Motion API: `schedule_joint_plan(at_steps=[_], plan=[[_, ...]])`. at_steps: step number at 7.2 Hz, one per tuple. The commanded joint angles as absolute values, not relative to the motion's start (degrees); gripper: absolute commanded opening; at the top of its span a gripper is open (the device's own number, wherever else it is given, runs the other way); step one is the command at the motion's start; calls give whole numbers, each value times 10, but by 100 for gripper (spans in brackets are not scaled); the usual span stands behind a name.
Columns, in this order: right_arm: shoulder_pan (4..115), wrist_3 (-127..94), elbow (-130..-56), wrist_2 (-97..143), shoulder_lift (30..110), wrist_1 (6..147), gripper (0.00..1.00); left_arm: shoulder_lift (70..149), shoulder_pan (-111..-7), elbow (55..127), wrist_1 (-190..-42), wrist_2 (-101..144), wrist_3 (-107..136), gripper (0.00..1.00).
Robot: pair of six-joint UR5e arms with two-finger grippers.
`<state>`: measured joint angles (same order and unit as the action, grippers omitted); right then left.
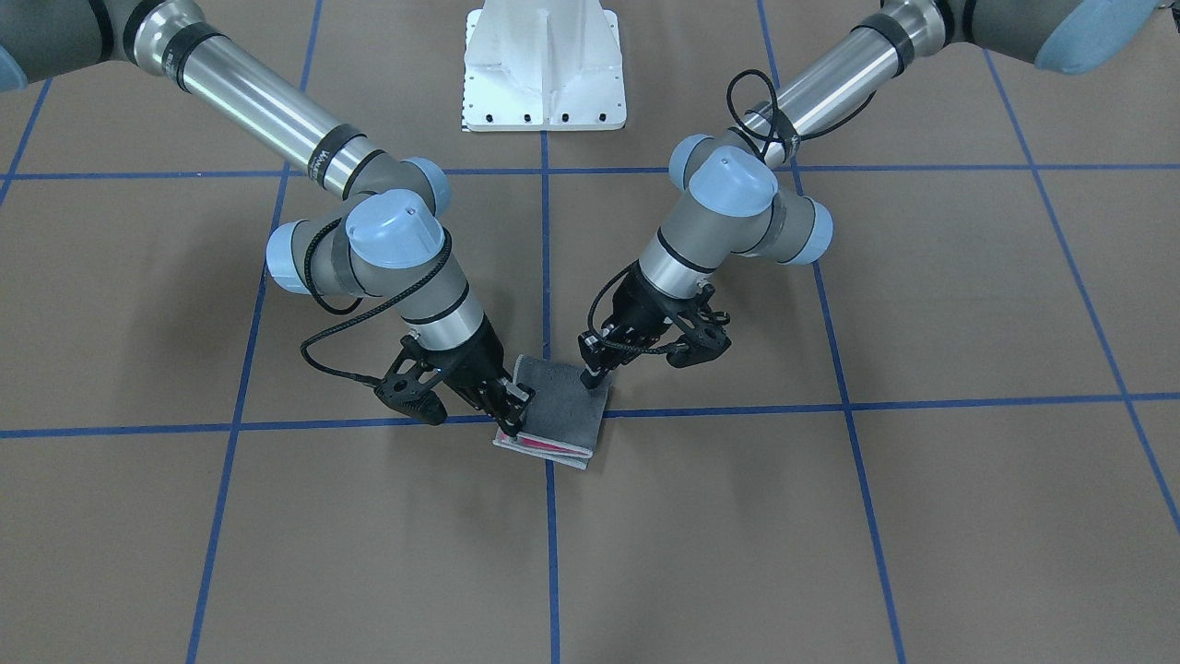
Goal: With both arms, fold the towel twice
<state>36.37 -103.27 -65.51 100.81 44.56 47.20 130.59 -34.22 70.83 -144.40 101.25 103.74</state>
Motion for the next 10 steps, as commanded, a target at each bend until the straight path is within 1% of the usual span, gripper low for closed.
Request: schedule_joint_plan(at_steps=[1,10], plan=[[364,-1033,-654,1008,446,472,0,1307,-342,702,-1444,1012,1035,0],[367,-1032,-654,1008,446,472,0,1305,-349,686,-1446,1012,1028,0]])
